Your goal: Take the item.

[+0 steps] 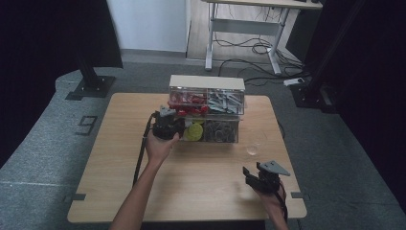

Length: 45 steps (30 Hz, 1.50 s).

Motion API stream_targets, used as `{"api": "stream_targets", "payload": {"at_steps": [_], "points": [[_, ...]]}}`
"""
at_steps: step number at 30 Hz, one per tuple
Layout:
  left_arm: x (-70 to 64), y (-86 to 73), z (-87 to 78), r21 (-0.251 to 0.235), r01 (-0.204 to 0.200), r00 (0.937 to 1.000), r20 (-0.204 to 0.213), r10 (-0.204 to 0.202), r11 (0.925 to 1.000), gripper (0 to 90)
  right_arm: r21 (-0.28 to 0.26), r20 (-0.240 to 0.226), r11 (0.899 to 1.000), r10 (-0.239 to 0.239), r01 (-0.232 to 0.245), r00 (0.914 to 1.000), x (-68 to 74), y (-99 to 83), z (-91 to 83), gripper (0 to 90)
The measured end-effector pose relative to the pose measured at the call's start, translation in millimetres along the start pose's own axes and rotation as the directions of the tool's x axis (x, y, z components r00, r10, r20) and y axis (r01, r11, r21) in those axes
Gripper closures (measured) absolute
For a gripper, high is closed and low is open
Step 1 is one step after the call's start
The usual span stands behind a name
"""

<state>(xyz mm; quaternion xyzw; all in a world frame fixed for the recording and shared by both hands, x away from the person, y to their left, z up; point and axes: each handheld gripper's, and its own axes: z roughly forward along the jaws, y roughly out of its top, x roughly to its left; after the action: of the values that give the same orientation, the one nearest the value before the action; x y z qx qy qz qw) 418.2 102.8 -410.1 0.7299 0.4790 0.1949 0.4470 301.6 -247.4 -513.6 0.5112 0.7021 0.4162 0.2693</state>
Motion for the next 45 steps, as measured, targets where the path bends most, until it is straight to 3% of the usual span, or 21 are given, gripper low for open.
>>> {"api": "stream_targets", "payload": {"at_steps": [7, 16, 45], "points": [[-2.8, 1.4, 3.4, 0.008, -0.014, 0.9998, 0.015, 0.014, 0.9999, 90.0, -0.081, -0.034, 0.997, -0.005, 0.002, 0.9994, 9.7, 31.2, -3.8, 46.1], [-1.0, 0.9, 3.6, 0.011, -0.011, 0.9998, 0.019, 0.011, 0.9999, 90.0, -0.075, -0.079, 0.997, -0.007, 0.001, 0.9968, 15.7, 54.8, 15.8, 49.7], [-0.7, 1.7, 8.7, 0.025, -0.015, 0.9995, 0.029, 0.015, 0.9996, 90.0, -0.08, -0.109, 0.997, -0.001, -0.007, 0.994, 29.0, 76.1, 48.3, 52.5]]}}
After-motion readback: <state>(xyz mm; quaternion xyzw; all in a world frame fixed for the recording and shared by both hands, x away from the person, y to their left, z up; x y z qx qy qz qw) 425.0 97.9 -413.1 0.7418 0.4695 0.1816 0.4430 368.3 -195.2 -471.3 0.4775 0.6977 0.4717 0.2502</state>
